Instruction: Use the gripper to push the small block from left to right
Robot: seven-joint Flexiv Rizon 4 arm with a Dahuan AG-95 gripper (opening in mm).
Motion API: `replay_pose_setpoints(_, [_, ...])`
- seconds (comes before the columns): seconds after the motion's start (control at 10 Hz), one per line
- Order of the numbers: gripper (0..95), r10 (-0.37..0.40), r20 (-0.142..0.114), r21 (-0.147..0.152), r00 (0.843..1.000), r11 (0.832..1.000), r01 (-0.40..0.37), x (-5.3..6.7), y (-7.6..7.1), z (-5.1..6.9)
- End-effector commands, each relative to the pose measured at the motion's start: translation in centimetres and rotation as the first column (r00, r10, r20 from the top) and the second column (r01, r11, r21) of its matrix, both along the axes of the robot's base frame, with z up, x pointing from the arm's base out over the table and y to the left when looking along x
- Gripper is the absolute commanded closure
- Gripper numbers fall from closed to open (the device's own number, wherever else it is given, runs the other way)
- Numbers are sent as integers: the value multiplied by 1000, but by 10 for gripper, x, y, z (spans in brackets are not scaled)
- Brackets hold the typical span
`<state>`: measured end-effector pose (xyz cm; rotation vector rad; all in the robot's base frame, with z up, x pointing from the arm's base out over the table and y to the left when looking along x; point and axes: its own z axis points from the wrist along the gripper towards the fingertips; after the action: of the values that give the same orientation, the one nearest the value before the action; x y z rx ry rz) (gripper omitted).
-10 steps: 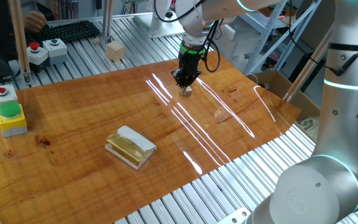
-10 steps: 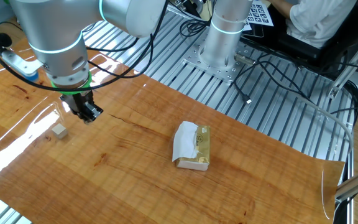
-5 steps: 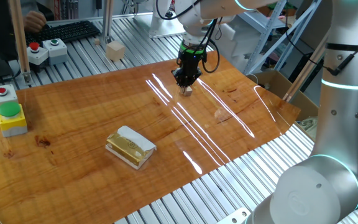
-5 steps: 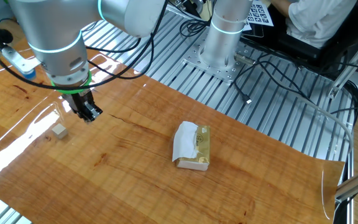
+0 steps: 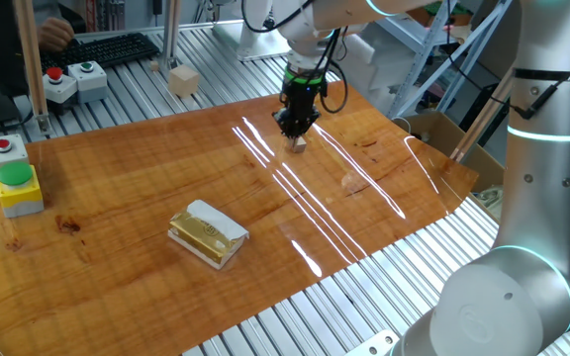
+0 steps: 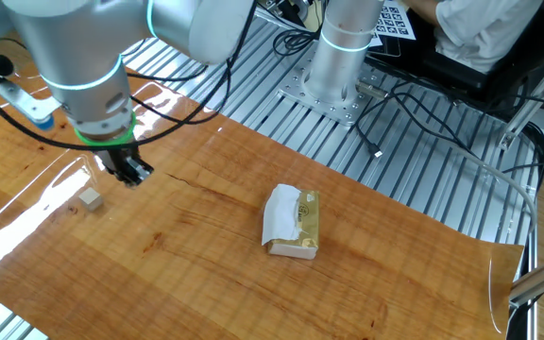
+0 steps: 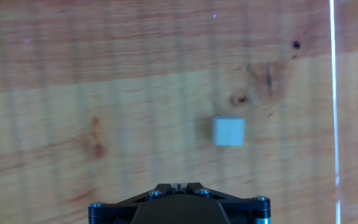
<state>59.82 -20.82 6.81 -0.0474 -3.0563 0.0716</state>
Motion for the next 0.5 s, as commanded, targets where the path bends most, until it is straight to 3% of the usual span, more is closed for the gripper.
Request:
replay_pose_setpoints(0.1, [950, 52, 9, -5, 999, 999, -52, 14, -25, -7])
replay_pose_setpoints(0.5, [950, 112, 8, -12, 994, 994, -112, 25, -51, -10])
